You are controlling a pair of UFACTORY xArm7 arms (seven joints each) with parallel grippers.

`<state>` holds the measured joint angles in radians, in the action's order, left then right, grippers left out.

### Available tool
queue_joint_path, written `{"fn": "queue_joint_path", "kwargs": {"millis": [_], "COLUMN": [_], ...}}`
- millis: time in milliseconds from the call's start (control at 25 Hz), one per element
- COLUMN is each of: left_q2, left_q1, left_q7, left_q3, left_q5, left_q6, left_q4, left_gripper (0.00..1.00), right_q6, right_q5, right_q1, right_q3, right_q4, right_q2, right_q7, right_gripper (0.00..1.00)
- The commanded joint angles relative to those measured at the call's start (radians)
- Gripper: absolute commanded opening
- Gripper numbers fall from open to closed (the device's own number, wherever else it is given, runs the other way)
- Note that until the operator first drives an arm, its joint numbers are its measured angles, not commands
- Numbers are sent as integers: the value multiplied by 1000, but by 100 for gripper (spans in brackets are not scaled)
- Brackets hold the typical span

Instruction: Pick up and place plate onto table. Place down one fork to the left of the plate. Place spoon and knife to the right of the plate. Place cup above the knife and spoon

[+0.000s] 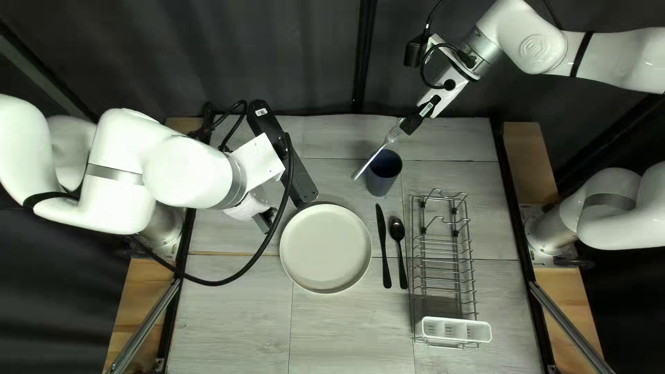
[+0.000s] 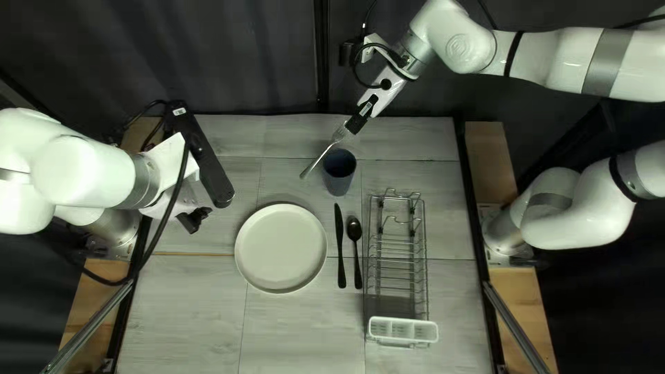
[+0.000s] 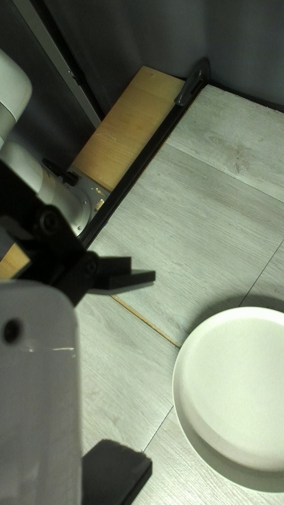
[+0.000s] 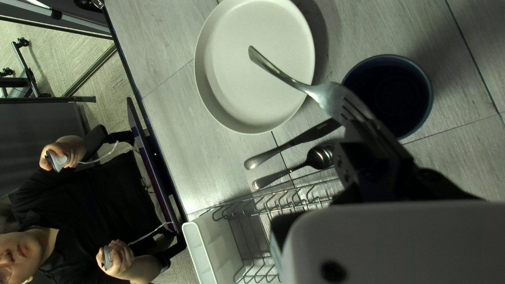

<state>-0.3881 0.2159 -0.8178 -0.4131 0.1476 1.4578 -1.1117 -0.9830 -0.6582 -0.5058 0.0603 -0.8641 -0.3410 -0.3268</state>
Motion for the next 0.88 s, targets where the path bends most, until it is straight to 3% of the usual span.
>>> {"fn": "queue_joint_path", "kwargs": {"millis": [40, 160, 400, 880], "left_q2": [115, 139, 321, 587], "left_q1": [13, 12, 6, -46], "left_q7": [-81, -115, -222, -300], "left_q3": [-57, -82, -149, -144], "left_q5": [63, 120, 350, 642], "left_q6": [-2, -30, -43, 53], "left_q4": [-88, -81, -156, -311], "left_gripper": [100, 100, 100, 100], "right_q6": [0, 0, 0, 0], "right_q5": [0, 0, 0, 0], "right_q1": [0, 0, 0, 0], "right_q3": [0, 0, 0, 0], "right_q4": [0, 0, 0, 0], "right_q2": [0, 0, 0, 0], "right_q7": [0, 0, 0, 0], "right_gripper": [0, 0, 0, 0]}}
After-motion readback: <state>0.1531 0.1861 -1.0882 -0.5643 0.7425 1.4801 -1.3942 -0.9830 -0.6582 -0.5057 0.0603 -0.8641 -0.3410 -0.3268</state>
